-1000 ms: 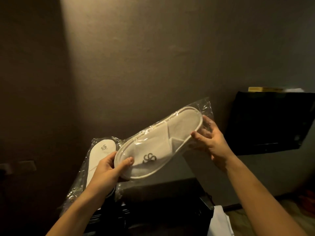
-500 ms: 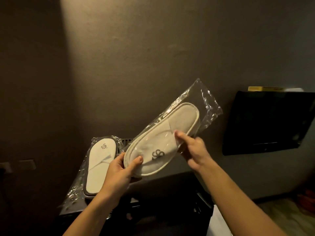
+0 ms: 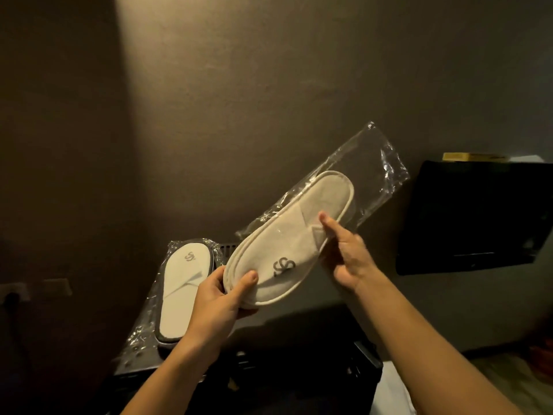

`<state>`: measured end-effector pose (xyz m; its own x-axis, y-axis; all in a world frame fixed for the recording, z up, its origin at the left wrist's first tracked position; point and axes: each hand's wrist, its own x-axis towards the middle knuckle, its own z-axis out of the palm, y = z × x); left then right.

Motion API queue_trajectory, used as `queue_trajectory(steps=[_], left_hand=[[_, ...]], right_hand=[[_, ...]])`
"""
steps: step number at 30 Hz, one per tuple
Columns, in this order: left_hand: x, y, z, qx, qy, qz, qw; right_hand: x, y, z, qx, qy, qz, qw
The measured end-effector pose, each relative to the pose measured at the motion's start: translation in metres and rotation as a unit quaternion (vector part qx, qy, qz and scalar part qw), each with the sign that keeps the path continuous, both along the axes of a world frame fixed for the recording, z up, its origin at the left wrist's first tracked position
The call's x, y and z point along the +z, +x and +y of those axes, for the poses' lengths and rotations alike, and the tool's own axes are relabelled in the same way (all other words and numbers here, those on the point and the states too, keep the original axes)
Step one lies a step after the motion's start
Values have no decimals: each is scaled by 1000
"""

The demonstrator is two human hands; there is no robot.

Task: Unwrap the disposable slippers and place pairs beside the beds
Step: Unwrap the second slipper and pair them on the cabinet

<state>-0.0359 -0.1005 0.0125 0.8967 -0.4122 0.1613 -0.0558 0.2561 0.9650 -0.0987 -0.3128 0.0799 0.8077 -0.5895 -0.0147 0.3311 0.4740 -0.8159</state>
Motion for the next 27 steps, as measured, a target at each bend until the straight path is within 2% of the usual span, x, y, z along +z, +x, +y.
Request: queue_trajectory(steps=[3, 5, 11, 24, 27], left_hand=[[1, 3, 0, -11, 12, 7, 1000], [4, 4, 1, -26, 34, 14, 999], [28, 9, -5, -12, 95, -57, 994], [3, 9, 29, -3, 24, -51, 998], [1, 11, 34, -36, 32, -48, 998]], right_hand=[[-9, 1, 16, 63, -33, 24, 997], [-7, 3, 15, 48, -67, 31, 996], [-4, 12, 12, 64, -94, 34, 993], [18, 39, -72, -119, -57, -26, 991], [14, 39, -86, -152, -70, -14, 986]])
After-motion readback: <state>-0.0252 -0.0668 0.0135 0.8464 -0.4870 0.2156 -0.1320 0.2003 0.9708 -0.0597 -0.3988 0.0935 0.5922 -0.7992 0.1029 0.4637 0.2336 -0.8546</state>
